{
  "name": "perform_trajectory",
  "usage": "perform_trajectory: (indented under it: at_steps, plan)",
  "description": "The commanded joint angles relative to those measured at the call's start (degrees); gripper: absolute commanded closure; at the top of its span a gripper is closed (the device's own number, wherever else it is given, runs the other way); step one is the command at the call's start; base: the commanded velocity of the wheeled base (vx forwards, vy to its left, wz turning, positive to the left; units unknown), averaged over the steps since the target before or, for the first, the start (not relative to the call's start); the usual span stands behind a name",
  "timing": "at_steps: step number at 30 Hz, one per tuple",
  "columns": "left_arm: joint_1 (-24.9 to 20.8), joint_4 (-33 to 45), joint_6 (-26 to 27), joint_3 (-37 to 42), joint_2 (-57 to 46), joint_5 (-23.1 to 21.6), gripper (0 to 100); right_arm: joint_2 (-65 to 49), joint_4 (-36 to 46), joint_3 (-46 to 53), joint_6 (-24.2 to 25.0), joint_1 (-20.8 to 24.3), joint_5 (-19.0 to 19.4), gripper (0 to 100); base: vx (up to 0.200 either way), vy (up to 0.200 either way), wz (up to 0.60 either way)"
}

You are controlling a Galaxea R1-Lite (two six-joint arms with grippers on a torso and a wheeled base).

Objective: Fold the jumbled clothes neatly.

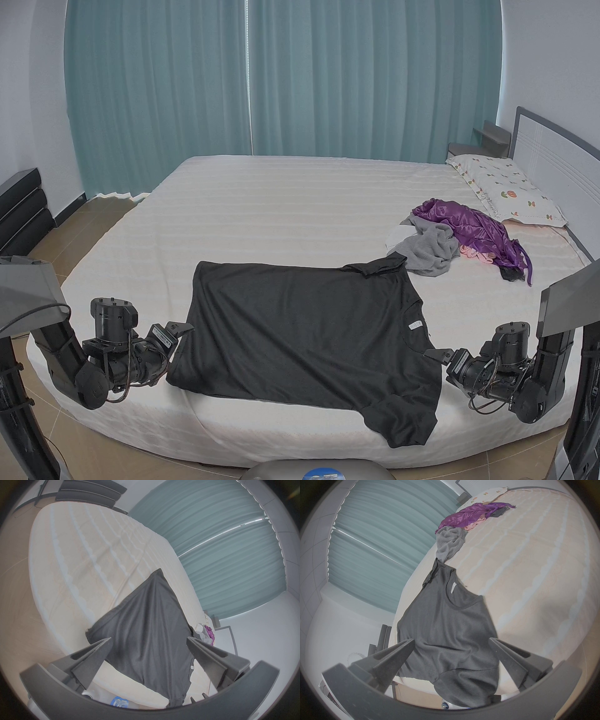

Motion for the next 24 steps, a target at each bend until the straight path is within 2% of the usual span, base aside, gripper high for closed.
perform_trajectory:
  at_steps: [1, 5, 12, 17, 24]
  plan:
    - [0.01, 0.11, 2.26, 0.87, 0.70, 0.29, 0, 0.18, -0.11, -0.08, -0.02, 0.01, -0.01, 0, 0.000, 0.000, 0.00]
    - [0.09, 0.11, 7.71, 4.39, 1.05, 0.38, 0, 0.79, -1.51, 0.09, -0.02, 0.01, -0.01, 0, 0.000, 0.000, 0.00]
    - [0.09, 0.37, 9.03, 6.14, 2.46, 1.78, 0, 1.41, -2.13, 0.18, -0.02, 0.01, -0.10, 0, 0.000, 0.000, 0.00]
    - [0.18, 0.02, 13.69, 6.93, 6.77, 5.47, 0, 1.50, -2.13, 0.18, -0.02, 0.01, -0.01, 0, 0.000, 0.000, 0.00]
    - [0.62, -0.16, 14.65, 4.65, 11.34, 9.52, 0, 1.59, -2.13, 0.18, -0.02, 0.01, -0.01, 0, 0.000, 0.000, 0.00]
